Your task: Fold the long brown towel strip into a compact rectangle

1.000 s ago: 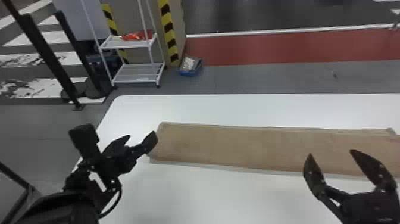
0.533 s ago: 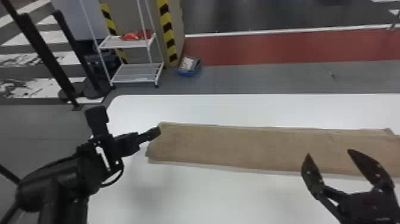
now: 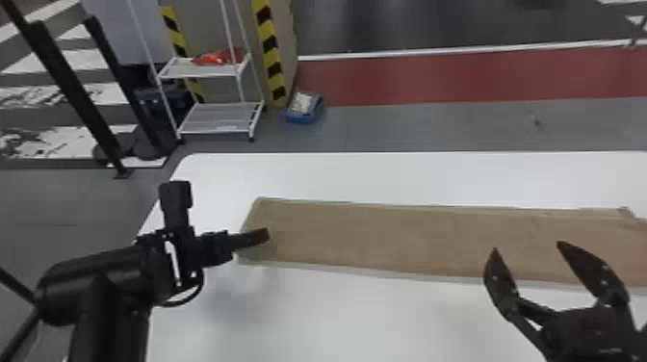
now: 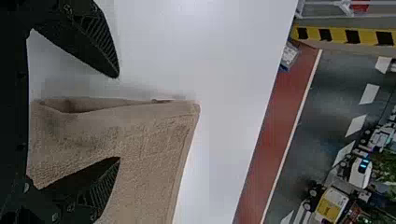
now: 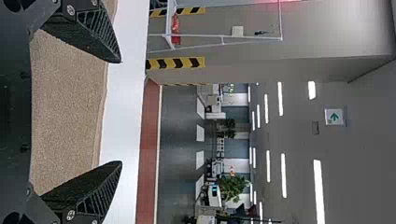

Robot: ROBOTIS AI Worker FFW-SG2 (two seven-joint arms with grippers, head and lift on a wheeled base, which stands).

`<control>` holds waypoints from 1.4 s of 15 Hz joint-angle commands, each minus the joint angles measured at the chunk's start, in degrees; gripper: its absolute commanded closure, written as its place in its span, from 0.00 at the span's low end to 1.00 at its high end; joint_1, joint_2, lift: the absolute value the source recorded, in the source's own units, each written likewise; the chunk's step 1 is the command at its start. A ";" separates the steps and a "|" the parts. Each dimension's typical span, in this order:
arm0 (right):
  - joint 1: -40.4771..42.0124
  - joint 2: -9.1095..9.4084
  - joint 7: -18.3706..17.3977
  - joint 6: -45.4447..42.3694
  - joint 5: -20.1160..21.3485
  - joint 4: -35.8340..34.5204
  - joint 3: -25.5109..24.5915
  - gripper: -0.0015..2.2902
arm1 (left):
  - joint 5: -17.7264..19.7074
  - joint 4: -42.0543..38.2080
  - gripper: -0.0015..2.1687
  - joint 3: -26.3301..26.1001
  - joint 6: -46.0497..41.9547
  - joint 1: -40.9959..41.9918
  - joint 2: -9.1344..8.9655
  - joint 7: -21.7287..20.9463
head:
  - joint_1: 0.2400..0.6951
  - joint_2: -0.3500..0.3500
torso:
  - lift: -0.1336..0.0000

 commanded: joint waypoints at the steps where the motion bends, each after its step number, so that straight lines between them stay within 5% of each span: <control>1: -0.05 0.05 0.00 0.03 0.00 0.18 -0.12 0.05 | -1.28 -1.28 0.35 -0.60 3.62 0.60 -0.09 -2.87 | 1.00 0.70 | 0.12; 3: -0.23 0.05 0.00 0.03 0.00 0.45 -0.12 0.05 | -1.28 -4.01 0.81 -1.04 4.32 1.91 -0.53 -3.66 | 1.00 0.67 | 0.12; 4: -0.32 0.05 0.00 -0.14 0.00 0.62 -0.12 0.05 | -1.36 -5.59 0.95 -1.22 5.38 2.27 -0.70 -3.49 | 1.00 0.66 | 0.12; 5: -0.32 0.05 0.00 -0.14 0.00 0.71 -0.12 0.05 | -1.36 -7.17 0.99 -1.04 6.43 2.88 -0.70 -3.40 | 1.00 0.66 | 0.12; 9: -0.49 0.05 0.00 -0.14 0.00 1.06 -0.12 0.05 | 0.31 -15.96 0.99 1.16 6.96 7.10 -0.61 -4.28 | 1.00 0.66 | 0.12; 11: -0.58 0.05 0.00 -0.14 0.00 1.33 -0.12 0.05 | 2.15 -20.62 0.99 5.20 8.89 9.56 -0.70 -9.37 | 1.00 0.66 | 0.12; 17: -0.58 0.05 0.00 -0.32 -1.05 1.59 -1.79 0.05 | 7.07 -31.25 0.99 16.01 15.40 11.85 -0.53 -11.31 | 1.00 0.72 | 0.12; 21: -0.76 0.05 0.00 -0.50 -3.25 1.59 -4.17 0.05 | 8.57 -43.12 0.99 10.56 22.78 11.85 -3.08 -7.97 | 1.00 0.75 | 0.12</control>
